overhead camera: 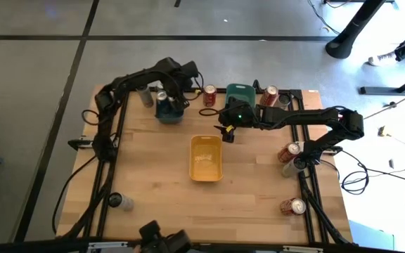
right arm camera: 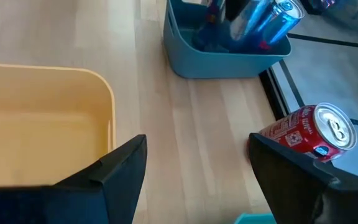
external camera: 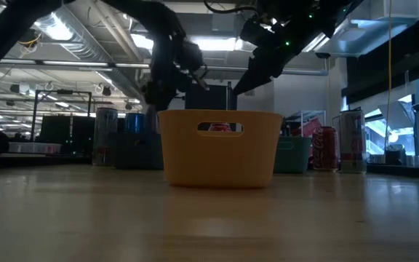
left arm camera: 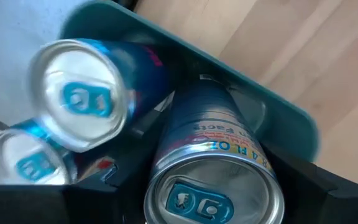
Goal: Sort soda cans
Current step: Put the blue soda can into the blue bin, then put the top left white pink soda can into the yellow bin
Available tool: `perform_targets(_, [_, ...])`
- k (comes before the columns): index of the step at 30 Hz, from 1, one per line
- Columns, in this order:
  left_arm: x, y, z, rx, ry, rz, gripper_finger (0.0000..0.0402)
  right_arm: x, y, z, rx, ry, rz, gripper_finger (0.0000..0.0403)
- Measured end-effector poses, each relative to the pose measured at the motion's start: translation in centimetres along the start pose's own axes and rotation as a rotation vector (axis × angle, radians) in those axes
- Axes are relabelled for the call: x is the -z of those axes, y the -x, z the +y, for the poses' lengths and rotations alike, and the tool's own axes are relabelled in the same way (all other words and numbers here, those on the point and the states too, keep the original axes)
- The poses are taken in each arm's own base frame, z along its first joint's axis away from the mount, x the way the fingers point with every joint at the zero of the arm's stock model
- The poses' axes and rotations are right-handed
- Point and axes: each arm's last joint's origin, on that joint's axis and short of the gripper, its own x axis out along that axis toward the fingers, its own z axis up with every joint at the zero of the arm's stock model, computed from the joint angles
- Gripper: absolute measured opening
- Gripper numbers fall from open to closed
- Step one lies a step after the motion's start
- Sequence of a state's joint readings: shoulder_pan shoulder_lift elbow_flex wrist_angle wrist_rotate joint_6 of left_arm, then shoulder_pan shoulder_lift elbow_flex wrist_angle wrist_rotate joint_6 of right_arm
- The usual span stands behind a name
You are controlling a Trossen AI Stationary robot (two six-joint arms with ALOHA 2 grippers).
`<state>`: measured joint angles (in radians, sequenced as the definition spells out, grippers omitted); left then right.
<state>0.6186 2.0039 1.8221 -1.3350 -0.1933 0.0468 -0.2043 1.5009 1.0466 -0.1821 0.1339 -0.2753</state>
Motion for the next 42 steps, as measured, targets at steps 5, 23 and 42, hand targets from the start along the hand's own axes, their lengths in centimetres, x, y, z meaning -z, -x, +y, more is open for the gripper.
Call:
perform_targets(5, [-0.5,-1.3,-0.2,0.001,-0.032,0.030,0.0241,-0.1,0.0,0.2,-0.062,-0.006,-0.020,0.0280])
perform_targets(23, [-0.7,-1.3,-0.3,-0.006,-0.053,0.000,0.0308,-0.1,0.0,0.2,-0.072,-0.015,-0.022,0.0280])
perform_targets(42, [5.7,11.2,2.4,-0.081,0.013,-0.311,0.0310,-0.4,0.0,0.1,-0.063,-0.019,-0.052,0.0280])
